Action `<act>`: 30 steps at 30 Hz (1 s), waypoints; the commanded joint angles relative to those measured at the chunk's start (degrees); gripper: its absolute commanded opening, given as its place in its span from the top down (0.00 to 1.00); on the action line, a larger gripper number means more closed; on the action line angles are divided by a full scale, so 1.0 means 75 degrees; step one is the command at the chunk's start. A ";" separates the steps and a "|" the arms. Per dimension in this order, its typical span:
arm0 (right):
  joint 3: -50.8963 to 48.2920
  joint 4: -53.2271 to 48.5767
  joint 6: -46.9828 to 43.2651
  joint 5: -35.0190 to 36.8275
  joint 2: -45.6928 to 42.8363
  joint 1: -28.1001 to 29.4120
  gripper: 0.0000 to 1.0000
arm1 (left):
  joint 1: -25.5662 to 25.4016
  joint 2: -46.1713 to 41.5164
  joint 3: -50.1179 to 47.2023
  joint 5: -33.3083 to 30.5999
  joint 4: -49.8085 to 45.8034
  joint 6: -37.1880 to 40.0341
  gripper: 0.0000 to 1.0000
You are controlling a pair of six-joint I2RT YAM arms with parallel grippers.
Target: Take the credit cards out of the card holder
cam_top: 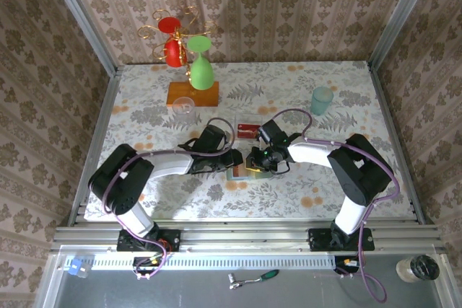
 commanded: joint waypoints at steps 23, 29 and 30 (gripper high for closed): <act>0.0046 -0.1332 -0.0603 0.0457 -0.1461 -0.0643 0.69 | -0.0251 -0.0085 0.0764 0.0184 -0.0214 -0.0083 0.69; 0.0056 -0.1670 -0.0857 0.0636 -0.1713 -0.0961 0.68 | -0.0415 0.0250 0.1102 0.0226 -0.0281 -0.0070 0.66; 0.0047 -0.1707 -0.0880 0.0634 -0.1759 -0.1004 0.68 | -0.0450 0.0341 0.1164 0.0249 -0.0278 -0.0081 0.66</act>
